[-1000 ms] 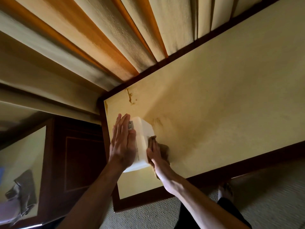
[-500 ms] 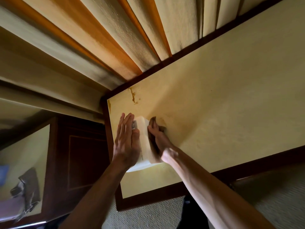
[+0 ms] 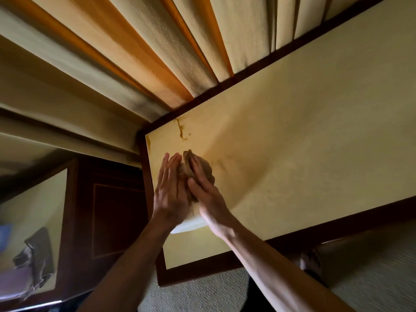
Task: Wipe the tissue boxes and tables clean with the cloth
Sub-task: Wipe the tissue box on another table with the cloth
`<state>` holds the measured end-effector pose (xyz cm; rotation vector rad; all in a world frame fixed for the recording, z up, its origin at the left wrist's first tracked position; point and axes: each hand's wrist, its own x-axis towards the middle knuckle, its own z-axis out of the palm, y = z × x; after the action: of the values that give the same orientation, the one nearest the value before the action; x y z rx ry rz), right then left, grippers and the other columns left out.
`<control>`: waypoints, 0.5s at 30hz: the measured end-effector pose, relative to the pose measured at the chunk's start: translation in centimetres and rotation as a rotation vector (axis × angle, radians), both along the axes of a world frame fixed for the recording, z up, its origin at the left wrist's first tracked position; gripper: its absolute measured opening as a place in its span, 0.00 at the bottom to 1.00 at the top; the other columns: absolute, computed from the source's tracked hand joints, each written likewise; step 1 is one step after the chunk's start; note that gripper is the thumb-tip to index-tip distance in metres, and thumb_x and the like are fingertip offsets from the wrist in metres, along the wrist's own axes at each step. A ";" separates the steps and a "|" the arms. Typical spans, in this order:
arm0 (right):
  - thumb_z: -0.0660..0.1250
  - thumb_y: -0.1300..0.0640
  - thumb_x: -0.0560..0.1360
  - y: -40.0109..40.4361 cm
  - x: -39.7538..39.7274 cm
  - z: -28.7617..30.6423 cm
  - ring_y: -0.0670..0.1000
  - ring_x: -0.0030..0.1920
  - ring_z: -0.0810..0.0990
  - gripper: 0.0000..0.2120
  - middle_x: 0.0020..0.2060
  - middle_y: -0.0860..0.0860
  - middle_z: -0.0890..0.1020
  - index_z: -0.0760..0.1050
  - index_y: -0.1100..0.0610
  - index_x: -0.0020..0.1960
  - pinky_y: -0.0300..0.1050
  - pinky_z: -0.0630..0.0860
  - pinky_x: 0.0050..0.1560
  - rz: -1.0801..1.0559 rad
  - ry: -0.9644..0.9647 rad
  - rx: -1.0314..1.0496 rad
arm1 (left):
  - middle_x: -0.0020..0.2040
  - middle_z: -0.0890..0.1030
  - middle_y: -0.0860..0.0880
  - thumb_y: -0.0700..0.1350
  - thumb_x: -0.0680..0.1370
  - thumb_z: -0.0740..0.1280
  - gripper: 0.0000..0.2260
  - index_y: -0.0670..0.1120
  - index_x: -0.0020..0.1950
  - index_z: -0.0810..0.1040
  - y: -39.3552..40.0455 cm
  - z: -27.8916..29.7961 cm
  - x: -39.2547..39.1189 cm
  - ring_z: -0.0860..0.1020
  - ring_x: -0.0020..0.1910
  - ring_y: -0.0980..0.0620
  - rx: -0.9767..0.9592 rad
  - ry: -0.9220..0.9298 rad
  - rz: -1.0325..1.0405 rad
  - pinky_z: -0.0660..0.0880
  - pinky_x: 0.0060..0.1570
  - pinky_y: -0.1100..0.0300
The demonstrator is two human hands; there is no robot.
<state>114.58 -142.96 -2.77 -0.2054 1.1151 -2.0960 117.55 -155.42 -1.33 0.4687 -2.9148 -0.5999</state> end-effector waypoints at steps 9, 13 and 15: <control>0.58 0.64 0.81 2.1 4.5 -1.3 0.38 0.52 0.73 0.23 0.66 0.40 0.75 0.67 0.42 0.71 0.32 0.70 0.51 -0.038 -0.047 0.017 | 0.76 0.62 0.57 0.58 0.82 0.46 0.28 0.46 0.78 0.64 0.4 0.4 -0.1 0.51 0.79 0.61 0.011 -0.009 0.047 0.46 0.72 0.74; 0.55 0.60 0.83 3.0 5.4 -1.6 0.31 0.65 0.68 0.21 0.71 0.33 0.66 0.61 0.42 0.73 0.26 0.67 0.57 -0.024 -0.088 0.004 | 0.78 0.64 0.51 0.55 0.84 0.48 0.25 0.46 0.78 0.63 0.7 0.4 0.0 0.52 0.79 0.57 0.014 -0.006 0.051 0.53 0.76 0.55; 0.55 0.52 0.82 3.2 5.7 -2.1 0.29 0.69 0.62 0.21 0.68 0.23 0.62 0.58 0.39 0.73 0.29 0.65 0.65 0.003 -0.078 0.038 | 0.78 0.64 0.50 0.55 0.84 0.47 0.26 0.46 0.78 0.63 0.6 0.2 0.0 0.53 0.80 0.55 0.015 -0.017 0.057 0.54 0.76 0.51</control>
<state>120.31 -139.79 -4.84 -0.1065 1.1067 -2.0606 117.59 -154.79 -1.12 0.5598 -2.9034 -0.6128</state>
